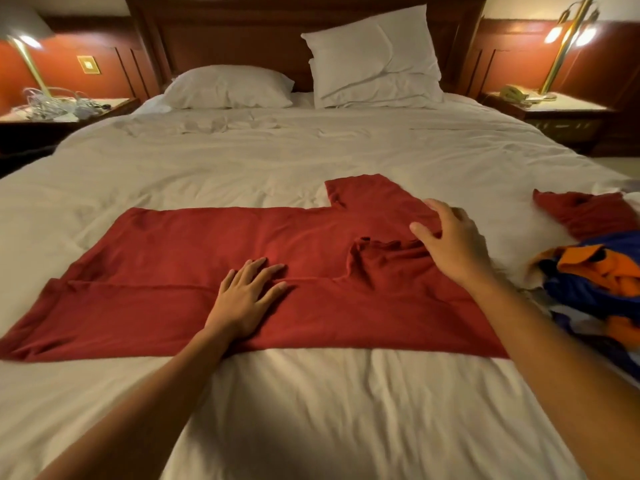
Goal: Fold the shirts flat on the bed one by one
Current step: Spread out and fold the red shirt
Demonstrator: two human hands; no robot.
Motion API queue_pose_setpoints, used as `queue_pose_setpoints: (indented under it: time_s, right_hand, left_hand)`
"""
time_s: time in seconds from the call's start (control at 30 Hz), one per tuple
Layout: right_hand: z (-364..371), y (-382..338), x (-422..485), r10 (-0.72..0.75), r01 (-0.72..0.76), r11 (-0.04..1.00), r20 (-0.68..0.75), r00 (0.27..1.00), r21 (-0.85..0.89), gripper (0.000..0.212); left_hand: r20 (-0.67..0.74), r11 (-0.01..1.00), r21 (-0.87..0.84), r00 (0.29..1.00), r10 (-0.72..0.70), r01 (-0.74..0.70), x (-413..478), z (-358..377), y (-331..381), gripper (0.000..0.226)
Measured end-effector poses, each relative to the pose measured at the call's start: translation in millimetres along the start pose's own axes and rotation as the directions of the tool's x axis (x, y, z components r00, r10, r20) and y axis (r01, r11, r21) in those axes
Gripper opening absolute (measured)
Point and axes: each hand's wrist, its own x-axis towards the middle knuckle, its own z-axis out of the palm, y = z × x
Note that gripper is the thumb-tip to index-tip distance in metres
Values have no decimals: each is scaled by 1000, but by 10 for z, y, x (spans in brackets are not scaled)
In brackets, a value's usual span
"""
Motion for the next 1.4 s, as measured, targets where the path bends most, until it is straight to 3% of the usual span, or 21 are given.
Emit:
queue_pose_setpoints:
  time_s: [0.1,0.2,0.37,0.53,0.67,0.73,0.83,0.93,1.0,1.07,1.2,1.4]
  right_hand:
    - [75,195,-612,37,-36,999,-32,999,14,63]
    - [142,445,-1049,112,-111,985,1,994,-130,69]
    - [86,586,-1069,108,-114,992,-117,987,-47,55]
    - [-50,737,-873,38,-39,998,-23,999,-50,52]
    - [-255,970,-677,63,-9,960,185,981,-279,77]
    - [-285,1015,-601,22,35,938,161,987,-345,80]
    - [-269,939,-422,-16,21,959,20,1000,-283,72]
    - [-132,779,-137,-29,30,994,15,999,-102,69]
    - [4,675,75,-63,65,992,24,998,-110,63]
    - [130,617,294,-83,96,978,77,994,-185,60]
    - [297,685,635,5,86,962,332,943,-258,54]
    - [225,916,838,-24,9,999,446,895,36,22]
  left_hand:
    - [-9,1000,11,1000,3,-3,11,10,-7,69]
    - [-4,1000,9,1000,0,0,17,15,-11,69]
    - [3,1000,8,1000,-11,11,2,2,15,71]
    - [-15,1000,5,1000,-13,13,-23,-7,29,74]
    - [-19,1000,1,1000,-16,16,-15,-12,23,74]
    - [-22,1000,-4,1000,-16,16,-6,-15,33,74]
    - [-23,1000,0,1000,-21,21,0,-4,45,74]
    - [-62,998,-36,996,-57,55,71,7,109,72]
    - [-107,995,-80,992,-74,65,197,31,236,69]
    - [-139,993,-108,989,-51,36,392,92,444,70]
    - [-86,985,-170,996,-10,-5,908,290,943,76]
    - [-124,981,-196,992,-10,-15,1439,509,1328,40]
